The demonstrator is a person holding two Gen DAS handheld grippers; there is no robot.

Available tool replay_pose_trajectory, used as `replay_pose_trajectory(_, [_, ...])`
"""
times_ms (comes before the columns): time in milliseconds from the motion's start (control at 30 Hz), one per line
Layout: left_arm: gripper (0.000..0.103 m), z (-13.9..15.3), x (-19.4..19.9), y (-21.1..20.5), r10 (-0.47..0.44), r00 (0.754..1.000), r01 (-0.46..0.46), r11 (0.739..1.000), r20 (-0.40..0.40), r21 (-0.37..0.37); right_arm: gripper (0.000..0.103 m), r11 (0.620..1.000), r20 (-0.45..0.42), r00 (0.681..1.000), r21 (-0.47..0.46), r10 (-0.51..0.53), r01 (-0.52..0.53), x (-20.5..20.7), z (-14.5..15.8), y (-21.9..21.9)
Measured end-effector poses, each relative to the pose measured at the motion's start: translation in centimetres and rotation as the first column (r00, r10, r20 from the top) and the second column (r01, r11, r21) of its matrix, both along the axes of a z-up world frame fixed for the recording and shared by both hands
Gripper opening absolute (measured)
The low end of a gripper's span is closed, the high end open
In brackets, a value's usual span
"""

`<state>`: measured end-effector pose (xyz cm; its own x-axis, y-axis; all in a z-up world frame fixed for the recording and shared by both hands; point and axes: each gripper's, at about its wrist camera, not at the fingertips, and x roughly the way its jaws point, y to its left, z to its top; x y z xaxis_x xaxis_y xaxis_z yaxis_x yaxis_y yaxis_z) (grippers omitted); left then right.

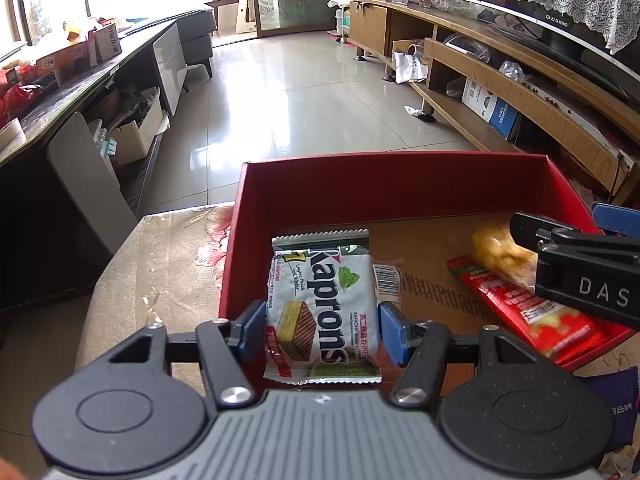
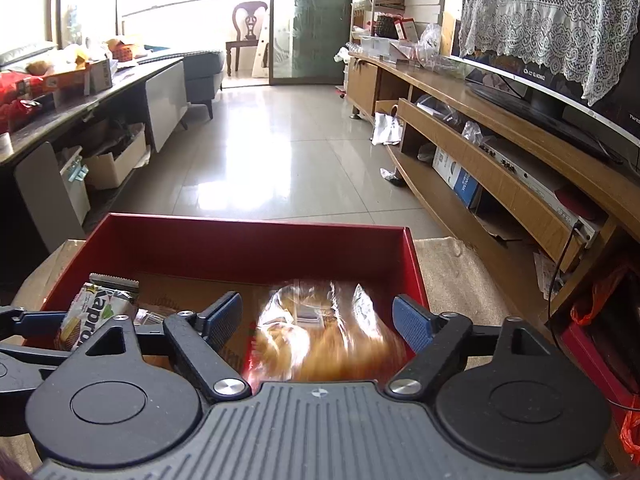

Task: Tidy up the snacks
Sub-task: 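Lower both packets into the red box and open both grippers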

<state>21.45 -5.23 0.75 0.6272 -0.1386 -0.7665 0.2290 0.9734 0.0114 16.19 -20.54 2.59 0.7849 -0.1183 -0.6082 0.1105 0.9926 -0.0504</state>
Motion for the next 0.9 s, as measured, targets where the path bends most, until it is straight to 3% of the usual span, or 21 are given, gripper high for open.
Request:
replay_pose_trajectory(367, [0.059,1.6,-1.3,0.5,-0.010,1.000,0.011,1.000,0.023,-0.022,0.090,0.999,0.032,0.999,-0.040,-0.002,0.003,-0.9,1.4,0.4])
replay_pose_trajectory(900, [0.067,3.6,-5.8,1.1,-0.041,0.999,0.043,0.997,0.034,-0.057,0.090,0.998,0.053,0.999,-0.061,0.011,-0.008,-5.4,3.8,0.9])
